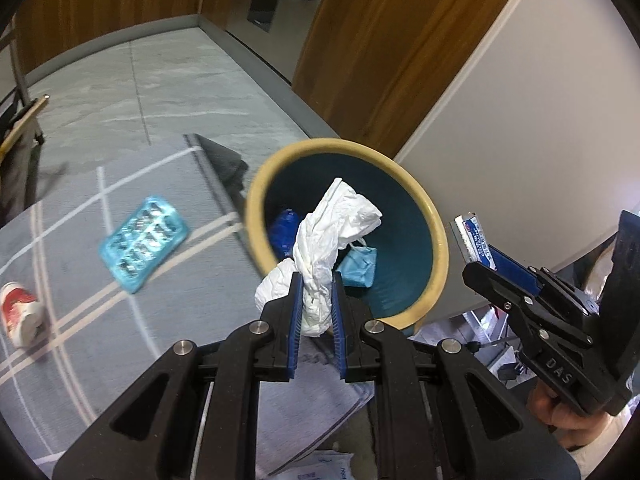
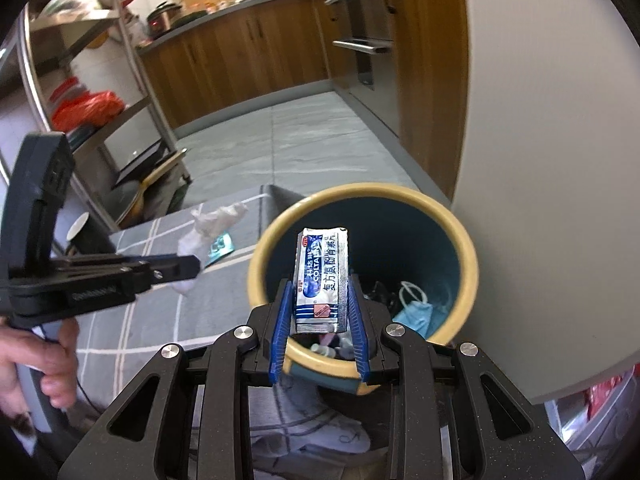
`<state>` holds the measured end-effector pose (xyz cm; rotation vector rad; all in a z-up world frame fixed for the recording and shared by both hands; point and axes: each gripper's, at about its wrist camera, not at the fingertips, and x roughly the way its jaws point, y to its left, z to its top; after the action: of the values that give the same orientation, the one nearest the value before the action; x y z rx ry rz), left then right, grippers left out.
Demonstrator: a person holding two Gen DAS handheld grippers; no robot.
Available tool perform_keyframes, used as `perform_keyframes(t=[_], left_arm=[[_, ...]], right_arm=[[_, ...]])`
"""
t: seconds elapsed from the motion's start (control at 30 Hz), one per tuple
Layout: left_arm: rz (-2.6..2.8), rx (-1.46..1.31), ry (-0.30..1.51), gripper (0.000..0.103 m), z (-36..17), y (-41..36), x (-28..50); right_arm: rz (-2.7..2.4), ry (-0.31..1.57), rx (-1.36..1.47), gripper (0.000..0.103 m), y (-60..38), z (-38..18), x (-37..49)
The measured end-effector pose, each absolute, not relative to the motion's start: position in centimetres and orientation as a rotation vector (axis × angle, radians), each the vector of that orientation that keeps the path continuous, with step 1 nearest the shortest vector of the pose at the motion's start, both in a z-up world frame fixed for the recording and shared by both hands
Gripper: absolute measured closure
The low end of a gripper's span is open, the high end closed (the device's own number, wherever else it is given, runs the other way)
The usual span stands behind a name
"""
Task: Collect trash
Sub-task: 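Open both grippers to drop the tissue and box into the bin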
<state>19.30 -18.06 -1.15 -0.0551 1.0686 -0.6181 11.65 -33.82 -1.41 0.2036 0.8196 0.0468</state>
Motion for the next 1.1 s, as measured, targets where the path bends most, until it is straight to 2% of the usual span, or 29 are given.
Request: perform_keyframes(t=[0.47, 0.53, 0.57, 0.6, 0.7, 1.1], left_arm=[[-0.631, -0.017, 1.142, 0.090, -4.9, -24.1, 22.3], [-0.626, -0.009, 1.147, 0.086, -5.2, -24.7, 22.5], [-0.625, -0.004, 1.149, 0.080, -5.3, -24.9, 22.5], [-0.624, 0.000, 1.149, 0.070, -5.4, -25.1, 22.5], [-0.629, 0.003, 1.133, 0.048, -5.2, -25.3, 22.3], [-0.567, -0.038, 1.094, 0.033, -3.9, -21.2, 22.4]], right_arm=[[-0.003, 0.840, 0.271, 0.074, -36.8, -2.6, 11.2], [-0.011, 0.843, 0.276, 0.074, -37.0, -2.7, 11.3], [-0.014, 0.845, 0.277, 0.074, -37.2, -2.8, 11.4], [-0.018, 0.847, 0.280, 0.074, -37.4, -2.9, 11.4], [-0.031, 0.854, 0.285, 0.074, -37.4, -3.1, 11.4], [-0.021, 0.895, 0.269, 0.074, -36.5, -4.3, 13.0]])
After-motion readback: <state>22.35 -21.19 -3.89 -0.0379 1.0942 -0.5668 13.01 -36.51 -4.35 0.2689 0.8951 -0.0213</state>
